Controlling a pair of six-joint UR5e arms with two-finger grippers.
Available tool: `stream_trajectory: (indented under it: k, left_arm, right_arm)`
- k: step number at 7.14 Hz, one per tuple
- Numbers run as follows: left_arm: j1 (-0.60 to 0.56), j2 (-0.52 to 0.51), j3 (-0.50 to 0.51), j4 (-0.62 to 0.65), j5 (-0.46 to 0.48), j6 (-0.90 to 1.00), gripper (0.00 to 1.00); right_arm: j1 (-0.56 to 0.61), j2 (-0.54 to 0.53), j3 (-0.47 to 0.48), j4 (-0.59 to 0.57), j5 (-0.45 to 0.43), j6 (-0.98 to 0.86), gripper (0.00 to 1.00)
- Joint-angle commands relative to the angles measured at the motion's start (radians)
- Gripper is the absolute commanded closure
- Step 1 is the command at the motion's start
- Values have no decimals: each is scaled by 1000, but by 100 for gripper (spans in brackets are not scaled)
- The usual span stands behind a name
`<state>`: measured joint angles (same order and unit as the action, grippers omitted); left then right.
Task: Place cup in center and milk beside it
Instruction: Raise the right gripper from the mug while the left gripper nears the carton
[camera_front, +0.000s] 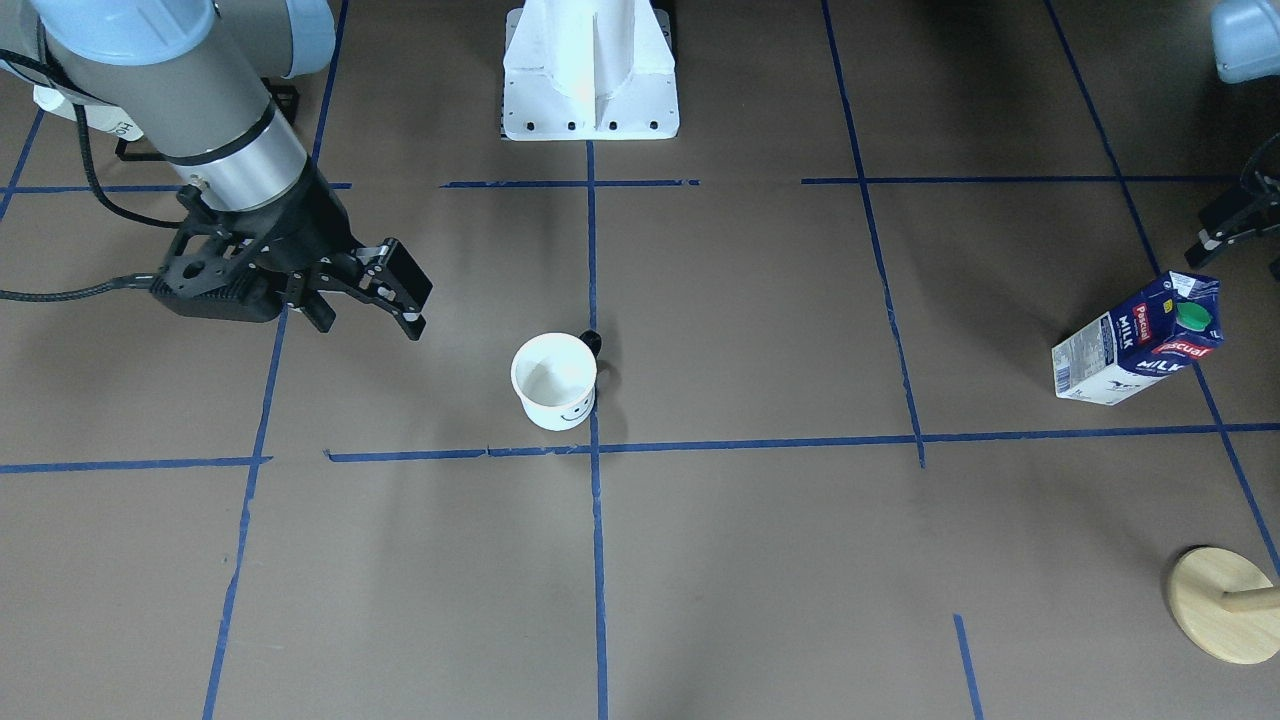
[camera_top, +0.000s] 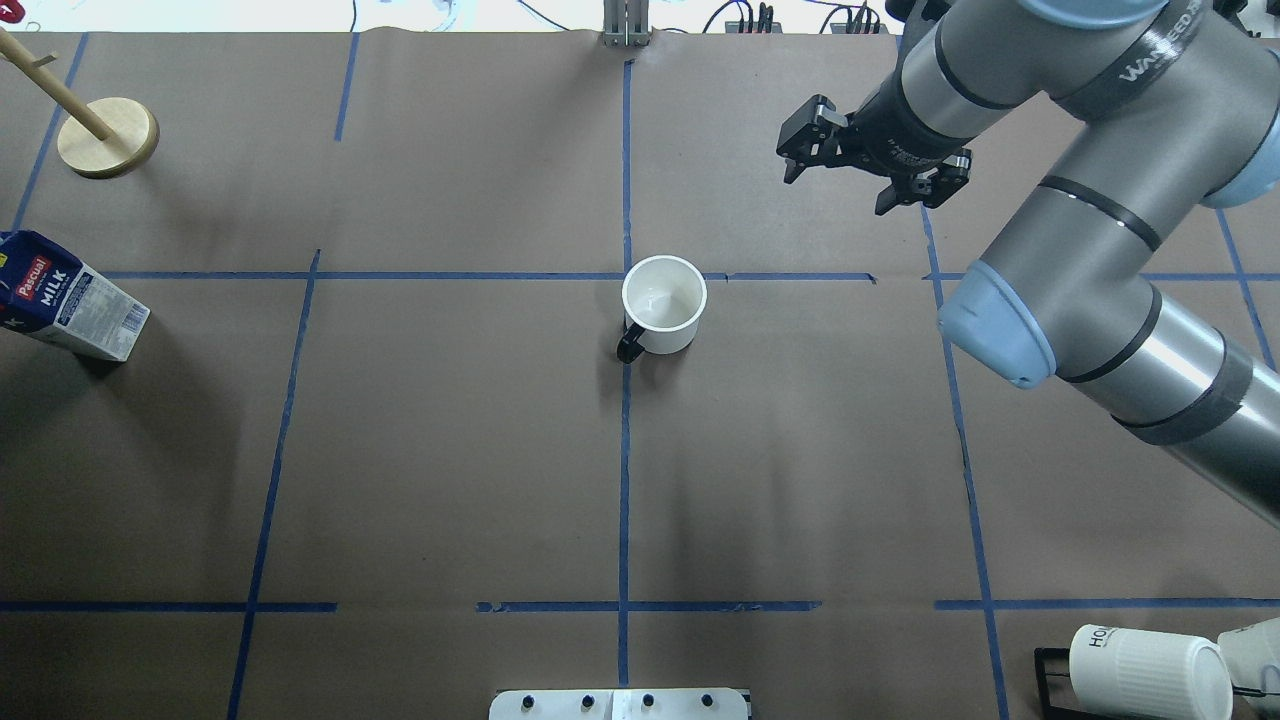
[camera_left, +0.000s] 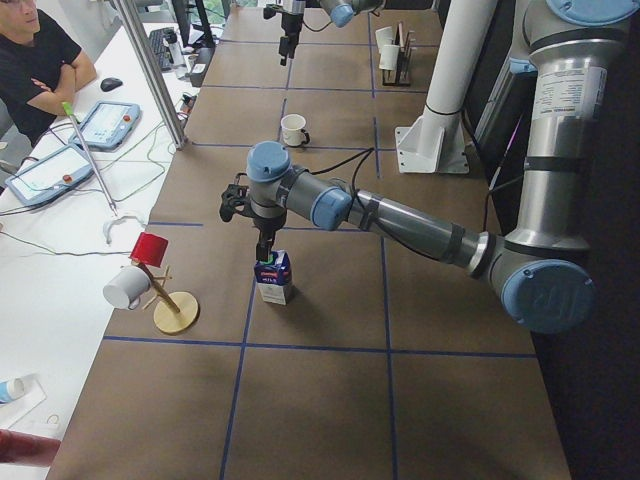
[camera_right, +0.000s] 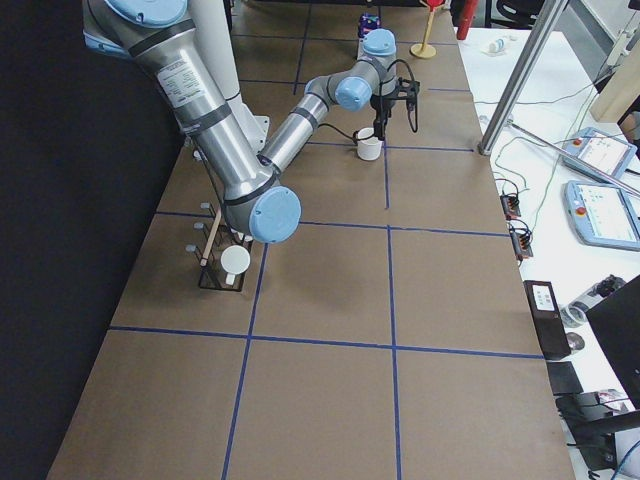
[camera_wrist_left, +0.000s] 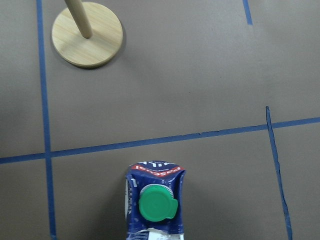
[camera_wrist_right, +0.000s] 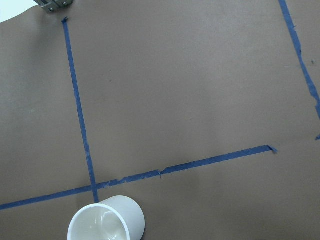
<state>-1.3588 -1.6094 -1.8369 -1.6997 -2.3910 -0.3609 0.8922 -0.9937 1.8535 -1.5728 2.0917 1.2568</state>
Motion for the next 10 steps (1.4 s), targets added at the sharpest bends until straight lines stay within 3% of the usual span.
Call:
stream_trajectory:
  k: [1,10]
  left_arm:
    - [13,-29,77,-1,1,-1,0]
    - [112,-67,183,-3,4,8,1]
  right_arm:
    - [28,-5,19,-7,19,-17,0]
    - [103,-26,47,-7,64,-19,0]
